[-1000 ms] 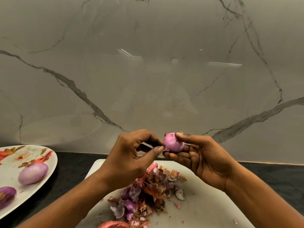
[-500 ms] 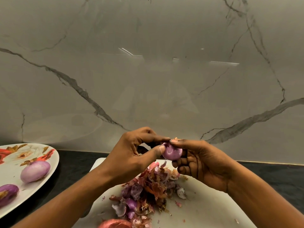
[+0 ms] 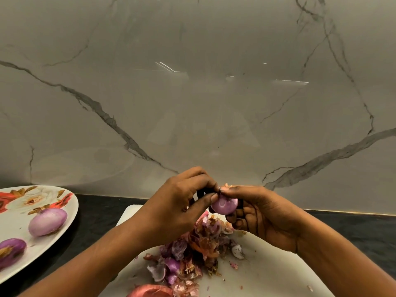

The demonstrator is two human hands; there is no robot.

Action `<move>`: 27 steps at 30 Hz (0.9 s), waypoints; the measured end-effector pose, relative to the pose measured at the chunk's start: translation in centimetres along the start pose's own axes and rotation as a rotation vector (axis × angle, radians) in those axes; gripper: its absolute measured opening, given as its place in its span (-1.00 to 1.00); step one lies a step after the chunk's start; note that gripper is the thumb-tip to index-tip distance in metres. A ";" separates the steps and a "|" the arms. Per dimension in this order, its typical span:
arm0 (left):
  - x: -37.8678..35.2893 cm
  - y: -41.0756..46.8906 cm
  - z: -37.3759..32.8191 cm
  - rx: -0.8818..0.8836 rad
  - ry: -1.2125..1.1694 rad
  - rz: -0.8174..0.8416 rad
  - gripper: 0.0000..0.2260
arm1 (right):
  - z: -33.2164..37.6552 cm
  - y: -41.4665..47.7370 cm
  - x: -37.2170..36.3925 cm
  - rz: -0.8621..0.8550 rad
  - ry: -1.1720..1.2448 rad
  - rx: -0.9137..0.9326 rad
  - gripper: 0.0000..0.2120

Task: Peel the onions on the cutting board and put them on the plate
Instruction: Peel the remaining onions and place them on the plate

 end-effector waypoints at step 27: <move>1.0 -0.1 -0.4 0.124 -0.216 -0.113 -0.83 | 0.6 -0.1 0.6 -0.002 0.303 0.026 -0.60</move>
Point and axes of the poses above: each hand's wrist, its own y-axis towards the middle knuckle, its own x-axis out of the back of the hand, z = x × y, the point moved 4 cm from there along y, towards the middle knuckle, and after that the axes turned 12 degrees about -y, right-handed, at the moved point
